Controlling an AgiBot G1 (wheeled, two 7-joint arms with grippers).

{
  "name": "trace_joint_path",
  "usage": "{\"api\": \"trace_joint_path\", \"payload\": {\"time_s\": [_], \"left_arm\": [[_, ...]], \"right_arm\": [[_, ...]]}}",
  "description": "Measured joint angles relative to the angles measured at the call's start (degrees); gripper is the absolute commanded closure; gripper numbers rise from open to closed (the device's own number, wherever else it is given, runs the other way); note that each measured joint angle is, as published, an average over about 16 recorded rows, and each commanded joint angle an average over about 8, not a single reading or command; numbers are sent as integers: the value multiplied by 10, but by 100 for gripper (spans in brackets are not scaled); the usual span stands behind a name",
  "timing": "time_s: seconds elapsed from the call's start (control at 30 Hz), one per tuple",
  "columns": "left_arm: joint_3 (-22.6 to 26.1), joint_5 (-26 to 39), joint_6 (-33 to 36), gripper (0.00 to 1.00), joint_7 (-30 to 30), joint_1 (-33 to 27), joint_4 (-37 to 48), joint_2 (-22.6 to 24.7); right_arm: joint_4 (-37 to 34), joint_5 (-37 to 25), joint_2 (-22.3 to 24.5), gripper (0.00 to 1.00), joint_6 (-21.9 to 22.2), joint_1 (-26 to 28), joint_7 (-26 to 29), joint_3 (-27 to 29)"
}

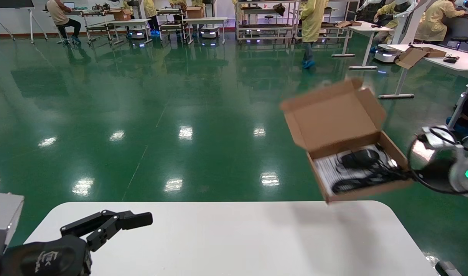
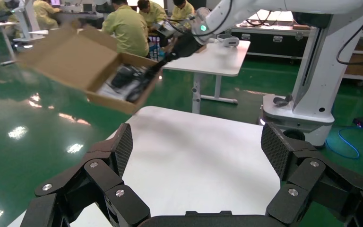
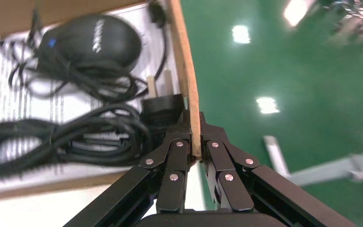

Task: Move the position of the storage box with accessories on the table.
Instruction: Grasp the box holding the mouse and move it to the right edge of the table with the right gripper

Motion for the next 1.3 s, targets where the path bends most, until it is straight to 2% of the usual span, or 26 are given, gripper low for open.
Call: {"api": "trace_joint_path", "payload": {"time_s": [0.33, 0.77, 1.3], "left_arm": [[0, 0, 0, 0, 0, 0, 0, 0], [0, 0, 0, 0, 0, 0, 0, 0], [0, 0, 0, 0, 0, 0, 0, 0]], "right_arm": [[-6, 12, 30, 100, -1, -45, -42, 8], [-7, 43, 35, 100, 15, -116, -72, 29], [-13, 54, 35, 100, 21, -129, -105, 37]]}}
